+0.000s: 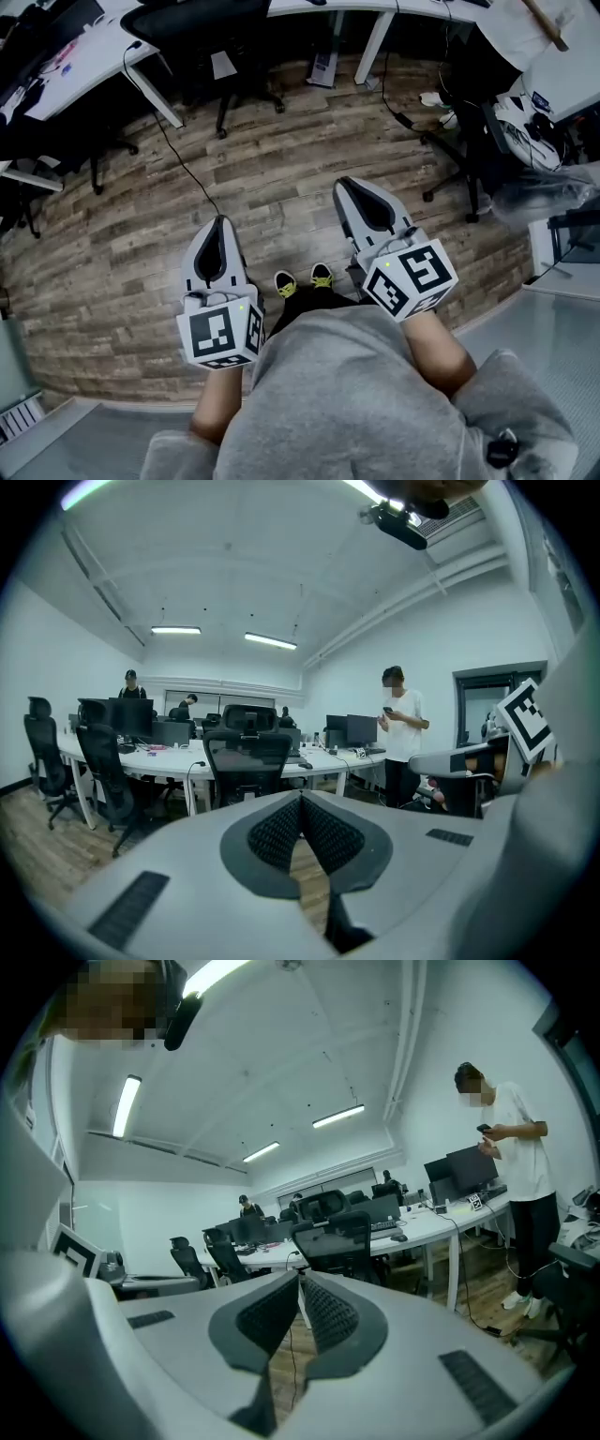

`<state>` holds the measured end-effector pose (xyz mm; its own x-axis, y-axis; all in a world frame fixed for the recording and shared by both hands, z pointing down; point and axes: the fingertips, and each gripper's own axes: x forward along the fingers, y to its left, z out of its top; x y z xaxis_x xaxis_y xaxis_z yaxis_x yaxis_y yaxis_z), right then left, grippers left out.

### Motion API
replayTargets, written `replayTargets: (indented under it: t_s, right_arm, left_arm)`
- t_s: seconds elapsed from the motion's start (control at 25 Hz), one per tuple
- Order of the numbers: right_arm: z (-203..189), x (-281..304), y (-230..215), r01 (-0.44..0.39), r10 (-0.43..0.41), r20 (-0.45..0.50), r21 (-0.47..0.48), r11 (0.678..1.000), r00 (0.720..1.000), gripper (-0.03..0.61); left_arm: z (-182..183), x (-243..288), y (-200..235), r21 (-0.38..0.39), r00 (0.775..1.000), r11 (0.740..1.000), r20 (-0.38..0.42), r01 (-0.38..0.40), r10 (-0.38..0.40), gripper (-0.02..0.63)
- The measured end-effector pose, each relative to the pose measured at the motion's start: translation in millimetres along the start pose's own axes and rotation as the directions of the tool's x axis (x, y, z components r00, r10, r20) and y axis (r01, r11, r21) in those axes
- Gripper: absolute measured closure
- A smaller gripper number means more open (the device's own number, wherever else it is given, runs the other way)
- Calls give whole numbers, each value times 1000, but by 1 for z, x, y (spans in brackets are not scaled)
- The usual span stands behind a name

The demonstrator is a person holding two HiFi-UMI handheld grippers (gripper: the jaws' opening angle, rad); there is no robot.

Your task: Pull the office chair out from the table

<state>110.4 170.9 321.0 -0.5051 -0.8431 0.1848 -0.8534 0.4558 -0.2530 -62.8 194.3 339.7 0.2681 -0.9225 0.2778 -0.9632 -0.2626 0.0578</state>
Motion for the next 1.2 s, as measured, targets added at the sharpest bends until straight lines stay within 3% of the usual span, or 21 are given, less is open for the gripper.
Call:
replayTargets:
  t_s: [0.6,1.2]
  right_arm:
    - [-11,21,28,11,-12,-37,-17,1000,999,549]
    - [-6,31,52,21,-22,-15,-61,998,1000,549]
  left_arm:
    - [-5,-2,39,-23,1000,1000,3,18,-18,603]
    - [1,-10,58,5,999,1000,34,27,-27,603]
